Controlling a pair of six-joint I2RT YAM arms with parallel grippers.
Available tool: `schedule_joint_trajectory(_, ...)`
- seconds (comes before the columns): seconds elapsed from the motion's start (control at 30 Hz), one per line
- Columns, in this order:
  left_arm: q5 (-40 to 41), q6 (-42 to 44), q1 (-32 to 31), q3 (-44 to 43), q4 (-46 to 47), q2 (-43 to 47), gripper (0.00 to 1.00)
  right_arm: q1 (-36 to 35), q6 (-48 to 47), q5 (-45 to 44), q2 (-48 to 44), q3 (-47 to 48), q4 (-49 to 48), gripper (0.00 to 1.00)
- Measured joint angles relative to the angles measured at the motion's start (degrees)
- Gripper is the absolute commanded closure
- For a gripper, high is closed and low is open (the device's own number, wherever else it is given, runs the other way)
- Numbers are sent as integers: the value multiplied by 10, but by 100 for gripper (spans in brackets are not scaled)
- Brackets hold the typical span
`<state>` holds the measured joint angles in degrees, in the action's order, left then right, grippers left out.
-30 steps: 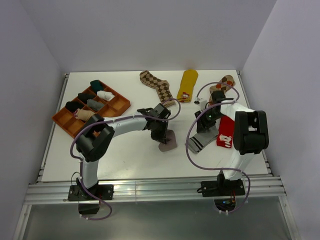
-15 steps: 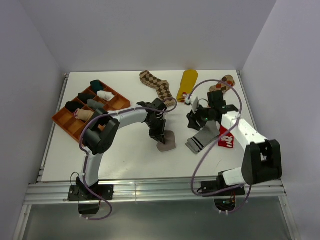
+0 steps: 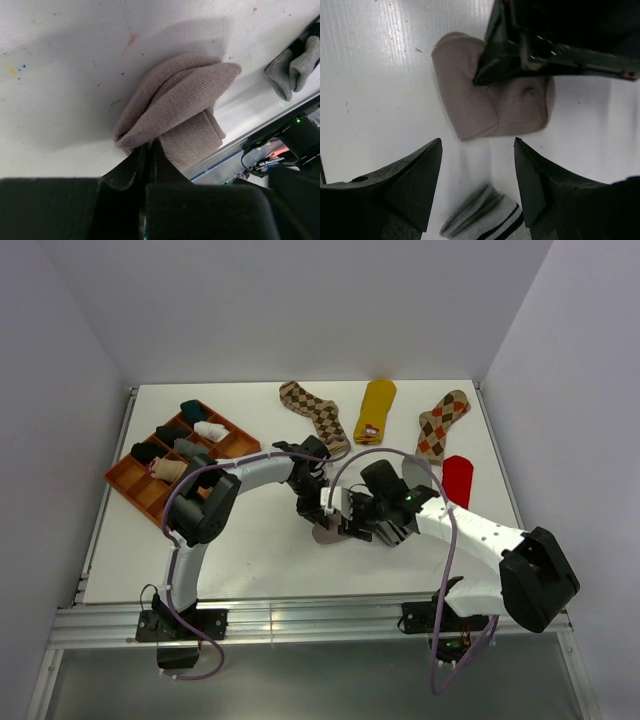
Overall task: Roll the socks
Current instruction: Roll the sock at the center of the board.
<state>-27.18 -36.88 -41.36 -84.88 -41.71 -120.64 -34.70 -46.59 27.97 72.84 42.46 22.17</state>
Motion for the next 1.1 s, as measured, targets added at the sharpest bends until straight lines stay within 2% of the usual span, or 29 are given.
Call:
schedule_joint_trajectory(0.27,-4,0,0,0,0,0,100,-87,-9,-67,33,-20,-43,32)
schedule_joint_trajectory(0.6,-8,0,2,1,2,-1,100,-144,-11,-138,82,-24,-91,34)
schedule_joint_trajectory(0.7,-11,0,2,1,2,-1,100,-151,-11,-153,95,-24,-99,44)
schedule_joint_trajectory(0.8,-14,0,2,1,3,-2,95,-153,-12,-167,111,-24,-111,64)
schedule_joint_trajectory(0.83,-14,0,2,1,3,-2,92,-153,-12,-169,115,-24,-115,75)
schedule_joint_trajectory(0.93,-15,-1,5,1,5,-2,81,-153,-9,-177,116,-24,-120,83)
schedule_joint_trajectory(1.1,-15,-7,18,11,16,1,63,-153,-9,-181,116,-24,-126,87)
